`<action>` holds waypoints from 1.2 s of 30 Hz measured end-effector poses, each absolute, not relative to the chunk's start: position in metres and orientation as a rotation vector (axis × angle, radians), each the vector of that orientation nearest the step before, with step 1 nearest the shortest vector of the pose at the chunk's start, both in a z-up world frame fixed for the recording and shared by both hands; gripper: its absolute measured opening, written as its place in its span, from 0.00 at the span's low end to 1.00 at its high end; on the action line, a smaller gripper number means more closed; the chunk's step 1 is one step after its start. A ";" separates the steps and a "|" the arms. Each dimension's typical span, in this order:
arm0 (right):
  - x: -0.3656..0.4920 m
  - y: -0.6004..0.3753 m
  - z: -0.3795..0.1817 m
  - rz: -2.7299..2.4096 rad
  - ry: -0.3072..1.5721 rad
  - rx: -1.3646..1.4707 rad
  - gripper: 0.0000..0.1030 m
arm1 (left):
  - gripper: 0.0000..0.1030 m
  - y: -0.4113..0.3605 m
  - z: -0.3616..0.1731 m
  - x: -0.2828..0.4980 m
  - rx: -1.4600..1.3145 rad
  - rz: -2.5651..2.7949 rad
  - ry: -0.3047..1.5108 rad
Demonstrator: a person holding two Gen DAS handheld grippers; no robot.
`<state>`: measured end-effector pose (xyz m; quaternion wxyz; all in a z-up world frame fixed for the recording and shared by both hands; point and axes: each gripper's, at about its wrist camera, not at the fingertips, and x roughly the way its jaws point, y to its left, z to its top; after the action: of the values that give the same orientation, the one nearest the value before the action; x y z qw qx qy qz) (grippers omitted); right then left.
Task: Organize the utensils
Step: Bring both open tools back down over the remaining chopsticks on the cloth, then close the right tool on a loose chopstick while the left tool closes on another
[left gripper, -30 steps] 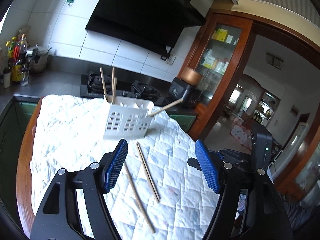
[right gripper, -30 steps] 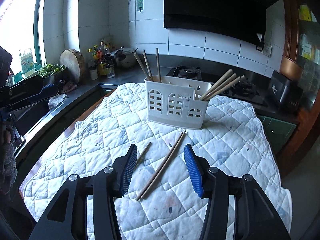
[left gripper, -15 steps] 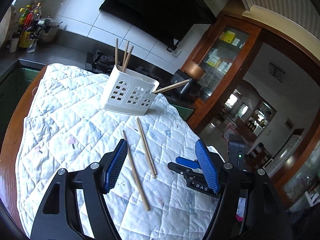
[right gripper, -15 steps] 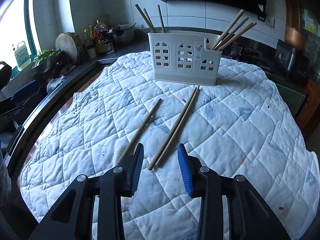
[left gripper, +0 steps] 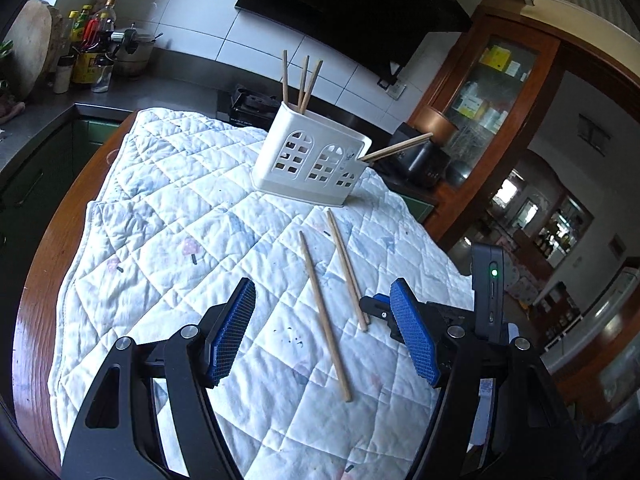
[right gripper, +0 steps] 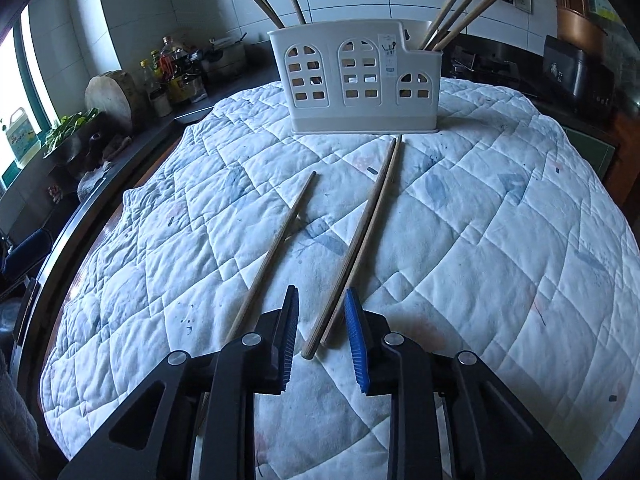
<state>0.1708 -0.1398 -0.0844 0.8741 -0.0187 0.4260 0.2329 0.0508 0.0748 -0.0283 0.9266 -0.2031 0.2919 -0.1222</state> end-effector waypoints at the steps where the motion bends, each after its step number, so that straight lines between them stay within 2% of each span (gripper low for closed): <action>1: 0.173 -0.139 -0.087 0.480 0.896 -0.037 0.23 | 0.68 0.074 -0.031 0.051 -0.406 -0.238 0.607; 21: 0.187 -0.142 -0.101 0.412 0.920 -0.004 0.14 | 0.68 0.032 -0.068 0.066 -0.273 -0.177 0.753; 36: 0.188 -0.163 -0.103 0.459 0.935 0.075 0.13 | 0.68 0.017 -0.082 0.075 -0.277 -0.191 0.805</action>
<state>0.1877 -0.1627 -0.1031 0.8668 0.0357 0.4465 0.2193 0.0755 0.0169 -0.0817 0.9064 -0.1339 0.3899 -0.0923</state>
